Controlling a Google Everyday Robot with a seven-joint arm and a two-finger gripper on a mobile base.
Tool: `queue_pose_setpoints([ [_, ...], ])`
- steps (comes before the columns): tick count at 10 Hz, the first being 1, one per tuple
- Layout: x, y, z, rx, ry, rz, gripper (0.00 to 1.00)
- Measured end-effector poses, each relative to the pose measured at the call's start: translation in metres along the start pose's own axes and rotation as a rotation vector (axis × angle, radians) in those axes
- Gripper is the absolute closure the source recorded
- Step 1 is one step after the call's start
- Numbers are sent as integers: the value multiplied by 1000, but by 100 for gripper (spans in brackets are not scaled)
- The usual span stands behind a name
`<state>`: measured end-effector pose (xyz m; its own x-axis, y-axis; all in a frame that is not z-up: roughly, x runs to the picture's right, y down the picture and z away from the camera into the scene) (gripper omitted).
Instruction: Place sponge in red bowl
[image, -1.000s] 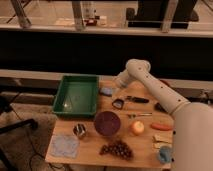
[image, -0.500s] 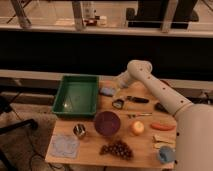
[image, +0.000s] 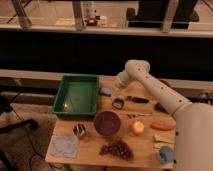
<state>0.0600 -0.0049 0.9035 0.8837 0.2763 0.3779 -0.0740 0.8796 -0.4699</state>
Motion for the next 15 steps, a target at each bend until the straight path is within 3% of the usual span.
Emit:
queue_pose_setpoints([
  [4, 5, -5, 24, -28, -47, -4, 20],
  [8, 16, -8, 48, -49, -57, 1, 20],
  [10, 24, -14, 56, -25, -47, 5, 20],
  [15, 18, -28, 69, 36, -43, -10, 20],
])
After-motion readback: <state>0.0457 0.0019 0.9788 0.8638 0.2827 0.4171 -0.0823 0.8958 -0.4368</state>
